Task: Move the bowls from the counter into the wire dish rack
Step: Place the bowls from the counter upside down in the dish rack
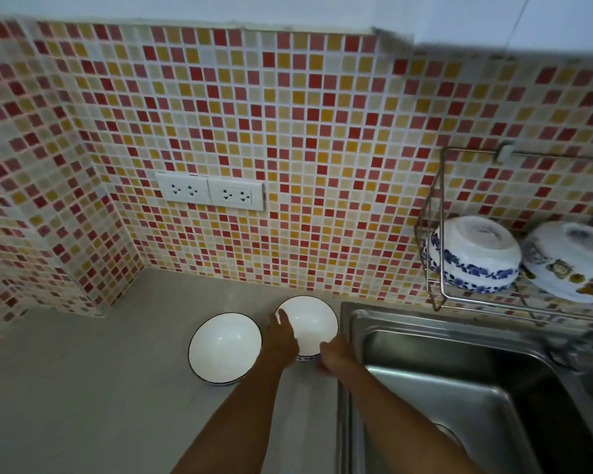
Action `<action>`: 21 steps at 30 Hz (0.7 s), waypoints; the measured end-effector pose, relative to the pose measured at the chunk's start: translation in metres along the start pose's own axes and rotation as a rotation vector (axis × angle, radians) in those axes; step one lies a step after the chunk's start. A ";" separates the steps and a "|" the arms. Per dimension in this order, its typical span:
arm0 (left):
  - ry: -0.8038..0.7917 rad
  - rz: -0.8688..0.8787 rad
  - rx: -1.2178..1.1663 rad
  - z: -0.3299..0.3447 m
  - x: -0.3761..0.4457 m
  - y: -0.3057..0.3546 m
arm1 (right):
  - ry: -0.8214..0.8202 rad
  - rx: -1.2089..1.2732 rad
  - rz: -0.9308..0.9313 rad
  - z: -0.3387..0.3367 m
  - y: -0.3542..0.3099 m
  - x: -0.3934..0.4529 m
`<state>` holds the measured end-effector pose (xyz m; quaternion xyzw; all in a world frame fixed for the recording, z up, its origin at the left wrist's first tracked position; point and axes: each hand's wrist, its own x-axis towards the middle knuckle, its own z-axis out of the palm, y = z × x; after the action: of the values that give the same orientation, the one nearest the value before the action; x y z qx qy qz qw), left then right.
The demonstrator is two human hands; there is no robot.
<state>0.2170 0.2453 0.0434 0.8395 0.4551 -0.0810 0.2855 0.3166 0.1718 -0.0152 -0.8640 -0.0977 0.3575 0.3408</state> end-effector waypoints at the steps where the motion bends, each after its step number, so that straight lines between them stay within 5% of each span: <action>1: 0.005 -0.003 -0.018 0.000 0.000 0.000 | -0.003 0.040 0.010 0.001 0.003 0.001; 6: 0.093 0.025 -0.035 0.000 -0.015 0.005 | 0.053 0.105 -0.002 -0.014 0.023 -0.021; 10: 0.113 0.010 -0.435 0.005 -0.038 0.010 | 0.049 0.082 -0.079 -0.053 0.041 -0.064; 15: -0.061 -0.147 -1.014 0.011 -0.098 0.036 | 0.038 0.029 -0.213 -0.104 0.054 -0.116; 21: -0.073 0.015 -1.157 0.023 -0.158 0.092 | 0.077 0.058 -0.290 -0.164 0.082 -0.152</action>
<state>0.2038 0.0798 0.1245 0.5469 0.4092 0.1541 0.7140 0.3129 -0.0374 0.0990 -0.8436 -0.1981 0.2739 0.4173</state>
